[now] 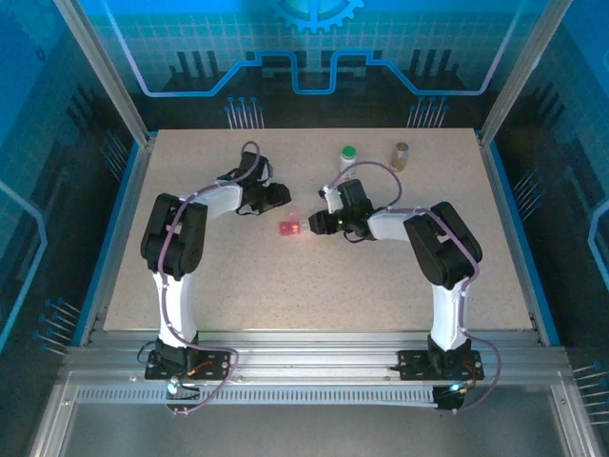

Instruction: Sort the pills into containers

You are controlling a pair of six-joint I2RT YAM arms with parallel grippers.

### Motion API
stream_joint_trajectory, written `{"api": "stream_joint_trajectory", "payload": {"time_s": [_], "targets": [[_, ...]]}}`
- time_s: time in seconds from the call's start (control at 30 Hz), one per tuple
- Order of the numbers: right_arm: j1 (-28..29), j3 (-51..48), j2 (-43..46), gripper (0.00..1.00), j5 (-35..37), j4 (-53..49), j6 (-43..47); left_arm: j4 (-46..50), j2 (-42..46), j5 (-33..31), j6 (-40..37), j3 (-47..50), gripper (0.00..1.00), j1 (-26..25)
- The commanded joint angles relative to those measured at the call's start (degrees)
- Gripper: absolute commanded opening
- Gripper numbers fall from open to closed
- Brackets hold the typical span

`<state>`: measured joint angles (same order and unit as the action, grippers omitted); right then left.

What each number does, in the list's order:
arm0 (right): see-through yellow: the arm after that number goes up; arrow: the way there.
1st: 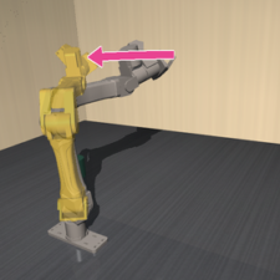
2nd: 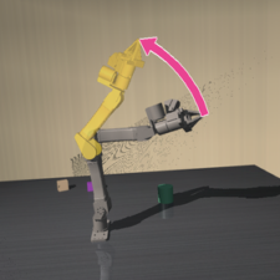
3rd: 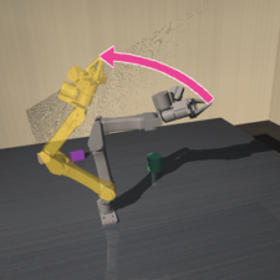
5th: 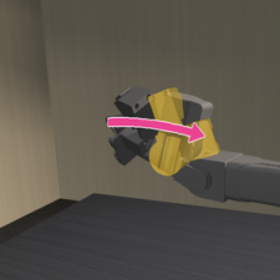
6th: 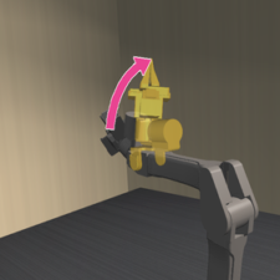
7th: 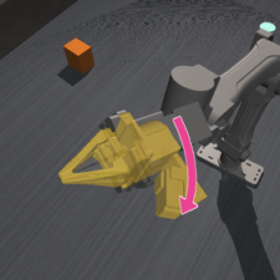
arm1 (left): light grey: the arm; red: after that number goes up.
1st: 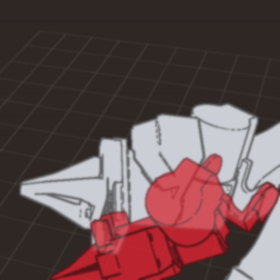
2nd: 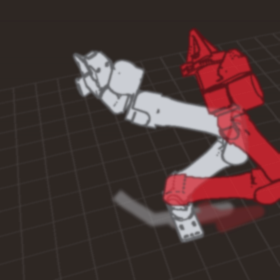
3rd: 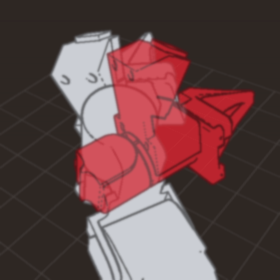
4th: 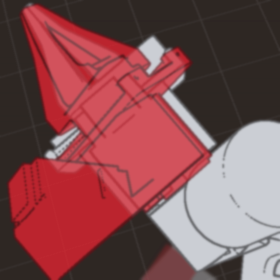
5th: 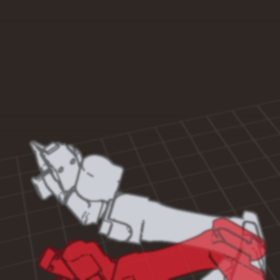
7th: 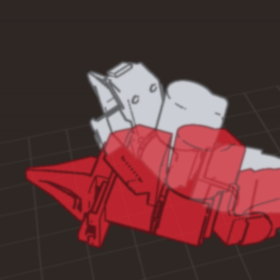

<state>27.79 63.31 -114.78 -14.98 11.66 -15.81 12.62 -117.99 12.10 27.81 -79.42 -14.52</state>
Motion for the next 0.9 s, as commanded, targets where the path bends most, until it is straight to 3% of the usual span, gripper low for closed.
{"api": "stream_joint_trajectory", "payload": {"time_s": [0.0,0.4,0.87], "targets": [[0.58,-0.55,-1.53,0.44,1.55,-1.16,0.17,3.17,-1.08,2.39,-2.12,-1.97,0.48,-0.42],[0.62,0.06,-1.85,0.44,3.15,-2.43,-0.42,2.07,2.65,8.58,-3.44,0.74,0.47,-0.77],[0.69,0.41,-2.01,0.45,4.44,-3.39,-1.01,1.72,8.45,6.82,-5.14,6.16,0.47,-1.82]]}}
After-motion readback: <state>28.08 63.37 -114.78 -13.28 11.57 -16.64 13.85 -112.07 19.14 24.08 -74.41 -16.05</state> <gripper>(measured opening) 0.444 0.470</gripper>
